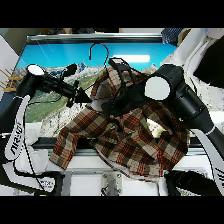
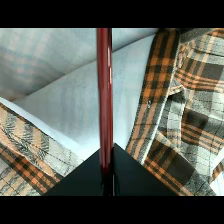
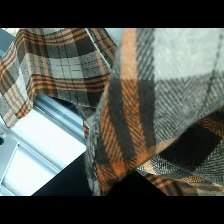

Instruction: Fold the clothes and pants, and hang the long-sleeved shirts on hangers.

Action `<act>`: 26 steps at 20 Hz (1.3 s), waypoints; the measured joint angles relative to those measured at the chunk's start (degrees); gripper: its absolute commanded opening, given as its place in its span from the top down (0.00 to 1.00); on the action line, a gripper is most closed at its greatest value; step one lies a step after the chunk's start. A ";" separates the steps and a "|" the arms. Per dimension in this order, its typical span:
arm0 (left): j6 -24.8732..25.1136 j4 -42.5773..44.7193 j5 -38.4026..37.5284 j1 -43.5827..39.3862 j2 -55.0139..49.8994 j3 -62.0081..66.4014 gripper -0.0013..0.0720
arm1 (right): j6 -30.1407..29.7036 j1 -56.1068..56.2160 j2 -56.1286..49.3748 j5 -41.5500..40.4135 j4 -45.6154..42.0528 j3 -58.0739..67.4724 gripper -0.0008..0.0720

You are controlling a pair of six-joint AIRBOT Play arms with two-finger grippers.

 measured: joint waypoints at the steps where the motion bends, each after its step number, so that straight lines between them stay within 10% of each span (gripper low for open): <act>1: -0.02 -0.04 0.02 -0.02 0.00 0.00 0.96 | -0.13 0.00 0.00 -0.02 0.24 0.00 0.29; 16: -0.02 -0.02 0.02 0.00 0.00 0.00 0.96 | -8.37 -5.22 6.86 6.03 5.22 0.20 0.28; 26: -0.02 -0.02 0.00 0.00 0.00 0.00 0.96 | -35.28 -41.13 14.93 10.36 24.26 -0.13 0.27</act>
